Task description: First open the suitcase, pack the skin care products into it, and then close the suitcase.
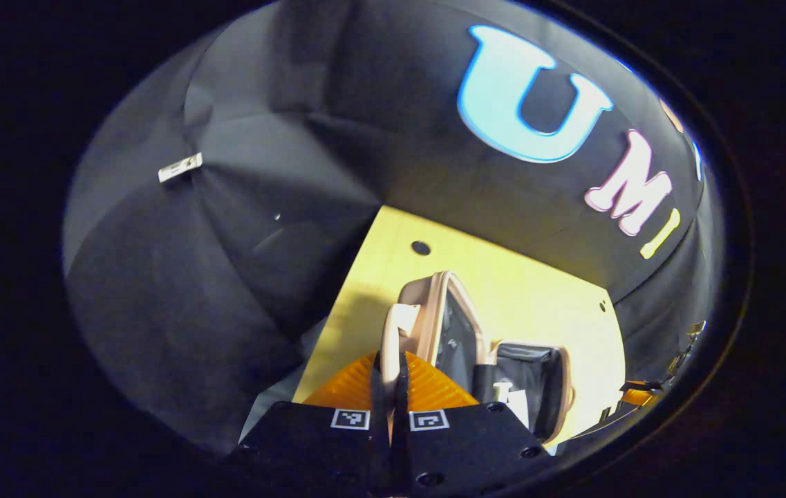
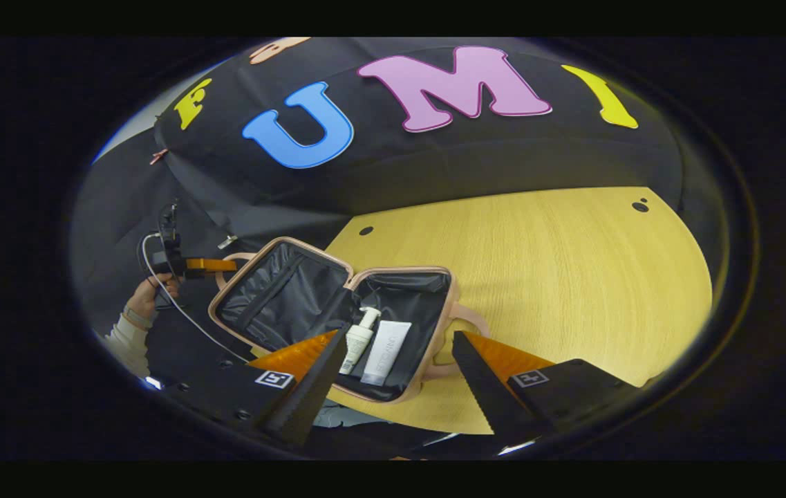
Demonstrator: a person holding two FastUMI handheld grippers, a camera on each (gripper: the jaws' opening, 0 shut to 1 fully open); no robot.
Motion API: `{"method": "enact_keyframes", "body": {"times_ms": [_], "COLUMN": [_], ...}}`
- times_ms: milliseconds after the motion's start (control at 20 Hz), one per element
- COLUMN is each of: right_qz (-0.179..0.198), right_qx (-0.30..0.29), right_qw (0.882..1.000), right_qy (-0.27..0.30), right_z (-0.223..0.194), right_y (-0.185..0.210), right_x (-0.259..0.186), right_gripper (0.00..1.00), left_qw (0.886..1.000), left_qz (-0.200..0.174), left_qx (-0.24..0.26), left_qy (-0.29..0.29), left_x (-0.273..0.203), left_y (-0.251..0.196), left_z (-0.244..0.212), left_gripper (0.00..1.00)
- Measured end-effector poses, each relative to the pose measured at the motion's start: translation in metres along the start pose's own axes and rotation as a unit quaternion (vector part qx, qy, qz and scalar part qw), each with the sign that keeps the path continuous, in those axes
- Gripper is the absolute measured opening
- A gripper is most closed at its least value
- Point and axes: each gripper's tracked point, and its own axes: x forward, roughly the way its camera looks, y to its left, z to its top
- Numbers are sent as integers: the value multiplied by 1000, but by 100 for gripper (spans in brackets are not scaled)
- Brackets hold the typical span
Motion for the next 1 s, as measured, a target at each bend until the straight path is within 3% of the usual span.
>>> {"method": "enact_keyframes", "body": {"times_ms": [150,300,500,700,1000], "right_qz": [6,17,28,20,-28], "right_qx": [-8,-6,-2,1,-21], "right_qw": [1000,1000,999,999,998], "right_qy": [-15,-25,-31,-36,-58], "right_z": [4,7,11,10,11], "right_y": [-8,-21,-49,-94,-180], "right_x": [-16,-31,-58,-95,-157], "right_gripper": [97,97,97,97,97], "left_qw": [999,996,992,987,983], "left_qz": [-41,-76,-106,-145,-140], "left_qx": [12,32,58,66,93], "left_qy": [-28,-44,-46,-1,77], "left_x": [-33,-58,-50,-26,56], "left_y": [-26,-80,-168,-263,-335], "left_z": [20,21,3,-46,-148], "left_gripper": [6,6,6,6,6]}}
